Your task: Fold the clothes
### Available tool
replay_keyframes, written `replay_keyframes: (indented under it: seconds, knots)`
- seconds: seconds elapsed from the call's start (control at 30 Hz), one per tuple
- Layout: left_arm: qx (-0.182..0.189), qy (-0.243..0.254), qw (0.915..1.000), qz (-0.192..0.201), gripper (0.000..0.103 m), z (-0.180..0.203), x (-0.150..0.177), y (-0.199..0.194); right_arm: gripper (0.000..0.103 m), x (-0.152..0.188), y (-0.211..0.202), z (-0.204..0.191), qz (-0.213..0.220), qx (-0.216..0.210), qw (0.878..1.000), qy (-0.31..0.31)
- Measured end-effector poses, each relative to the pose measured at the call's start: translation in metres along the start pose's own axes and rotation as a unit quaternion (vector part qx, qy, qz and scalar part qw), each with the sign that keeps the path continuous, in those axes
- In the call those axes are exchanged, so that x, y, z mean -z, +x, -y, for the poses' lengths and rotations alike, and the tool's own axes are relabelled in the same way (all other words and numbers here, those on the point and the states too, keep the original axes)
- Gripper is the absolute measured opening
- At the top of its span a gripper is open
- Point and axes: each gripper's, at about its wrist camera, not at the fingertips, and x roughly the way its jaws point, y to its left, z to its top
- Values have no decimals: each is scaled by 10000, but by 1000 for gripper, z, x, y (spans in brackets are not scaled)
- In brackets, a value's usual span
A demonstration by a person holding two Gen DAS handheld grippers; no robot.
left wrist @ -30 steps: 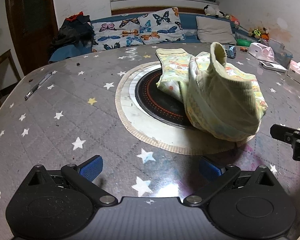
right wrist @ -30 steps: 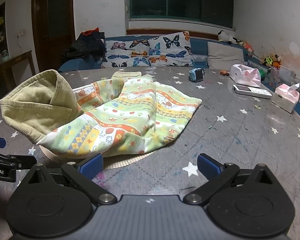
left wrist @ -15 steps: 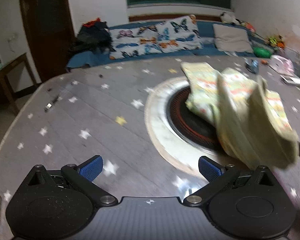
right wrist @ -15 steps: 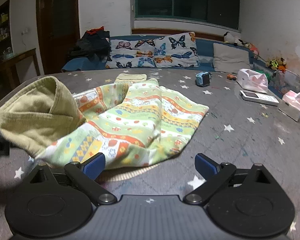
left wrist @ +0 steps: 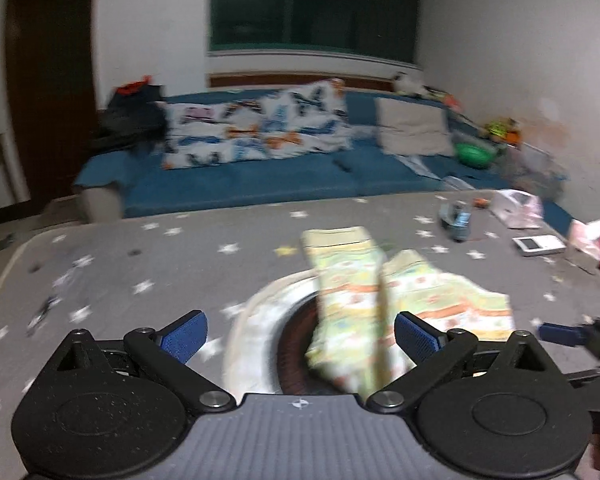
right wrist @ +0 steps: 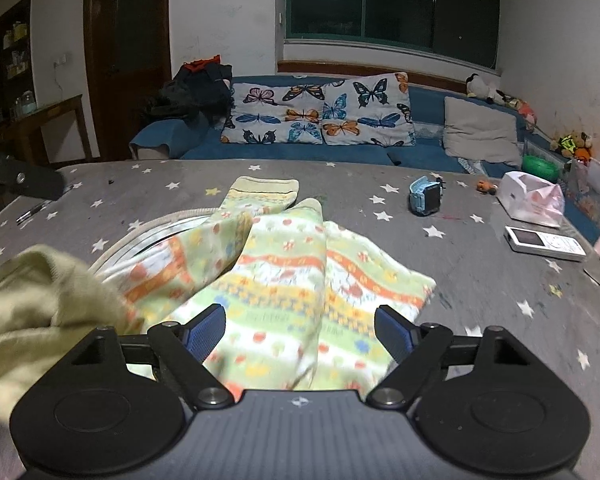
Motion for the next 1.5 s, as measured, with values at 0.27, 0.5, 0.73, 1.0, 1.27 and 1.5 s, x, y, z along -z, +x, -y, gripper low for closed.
replay_keyframes:
  seconds: [0.27,0.5,0.73,1.0,1.27,1.5]
  knots:
    - [392,715,9941,-721,79,42,-10,73,68,-21,54,18,-220,-96,9997,96]
    - [527,863,9864,-1297,21,44,6,112,49,-27,91,25,-489,-348,9979,246]
    - [410,436,9918,-1130,5,22,19,92,7,-23,87,27,-525,-602,9957,463]
    - [49,48,9975,-704,4,-7,36,36,4,-13,33,37,13,-481,9964,703]
    - [-203,-327,9975,-597,3,-34,89,-33,4,18,-63,56,677,-31,9944,810]
    - [-7,-612,9930,-1008,1,-35,149,-78,4,73,-122,92,532,527,9901,1187]
